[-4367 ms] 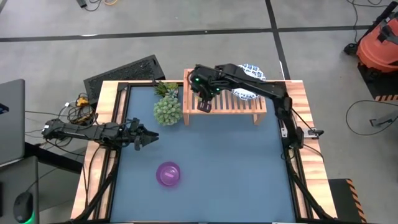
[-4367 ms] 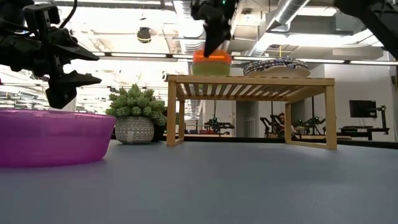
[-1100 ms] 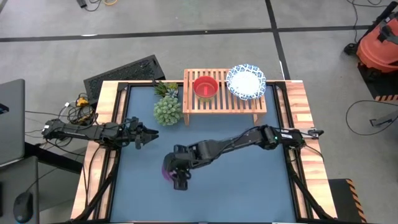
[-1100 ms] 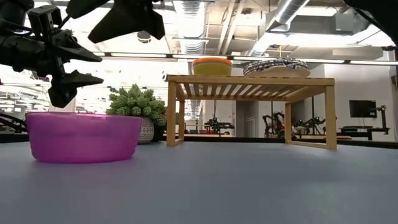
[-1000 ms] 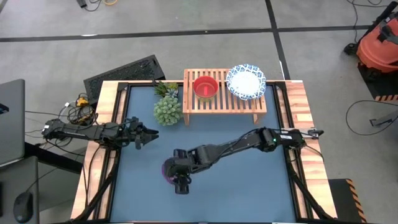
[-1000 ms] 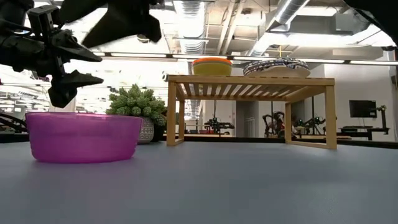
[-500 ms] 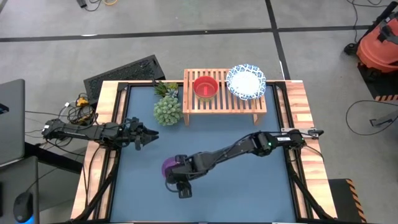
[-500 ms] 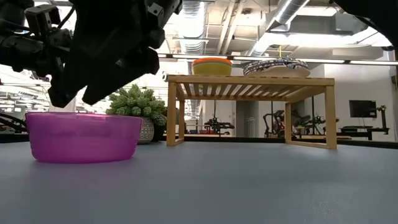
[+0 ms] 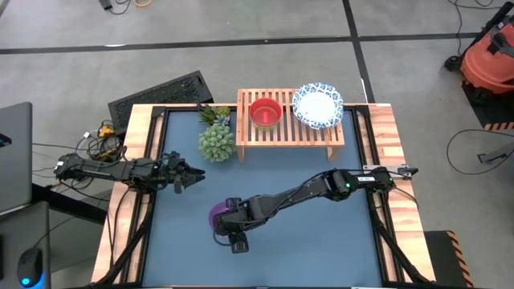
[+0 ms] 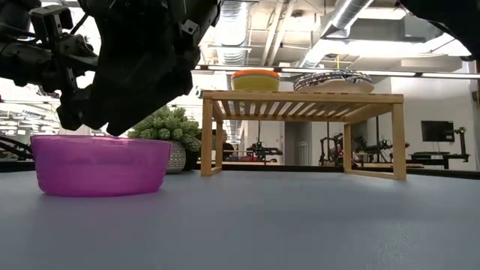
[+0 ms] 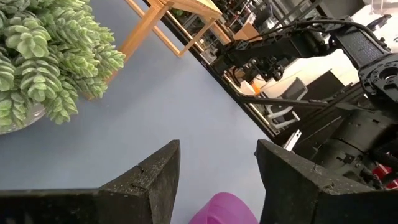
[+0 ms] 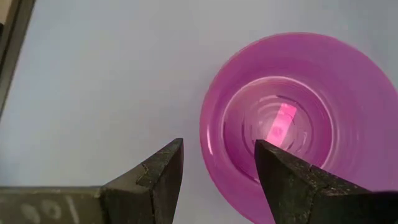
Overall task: Place and stack bowls onto a shelf
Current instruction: Stack the violet bowl on top of the orange bowl on the shelf
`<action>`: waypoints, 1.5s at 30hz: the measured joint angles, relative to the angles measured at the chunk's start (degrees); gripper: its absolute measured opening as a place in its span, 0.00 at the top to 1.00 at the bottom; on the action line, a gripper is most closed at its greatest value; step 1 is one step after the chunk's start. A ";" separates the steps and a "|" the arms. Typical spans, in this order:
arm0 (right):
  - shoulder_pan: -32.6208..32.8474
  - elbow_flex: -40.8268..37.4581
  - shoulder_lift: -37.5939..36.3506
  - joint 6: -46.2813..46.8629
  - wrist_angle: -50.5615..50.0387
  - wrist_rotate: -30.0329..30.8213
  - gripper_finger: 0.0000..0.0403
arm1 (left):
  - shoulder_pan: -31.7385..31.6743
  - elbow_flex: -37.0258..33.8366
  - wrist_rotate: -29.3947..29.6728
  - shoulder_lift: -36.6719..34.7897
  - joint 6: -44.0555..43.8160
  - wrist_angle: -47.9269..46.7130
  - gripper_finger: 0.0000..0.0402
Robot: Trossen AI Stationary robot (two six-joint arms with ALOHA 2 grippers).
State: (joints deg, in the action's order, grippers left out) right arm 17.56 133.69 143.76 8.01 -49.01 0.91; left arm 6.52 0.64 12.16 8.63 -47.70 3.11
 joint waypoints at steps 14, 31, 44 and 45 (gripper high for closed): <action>0.04 0.19 1.44 0.34 -1.54 0.55 0.45 | 0.00 -0.01 -0.07 -0.01 -0.09 0.00 0.51; -0.55 1.41 1.82 3.10 -7.64 2.91 0.95 | 0.00 0.00 -0.48 -0.03 -0.11 -0.10 0.51; -1.63 1.22 -10.88 7.58 -8.76 5.70 0.95 | 0.02 0.00 -0.44 -0.03 -0.79 -0.03 0.51; -2.05 1.20 -12.31 7.60 -8.95 7.11 0.95 | 0.00 0.00 -0.44 -0.03 -0.97 -0.07 0.51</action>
State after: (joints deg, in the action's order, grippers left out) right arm 15.51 134.89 131.46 15.61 -57.97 8.02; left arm 6.52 0.64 11.73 8.60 -48.68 3.05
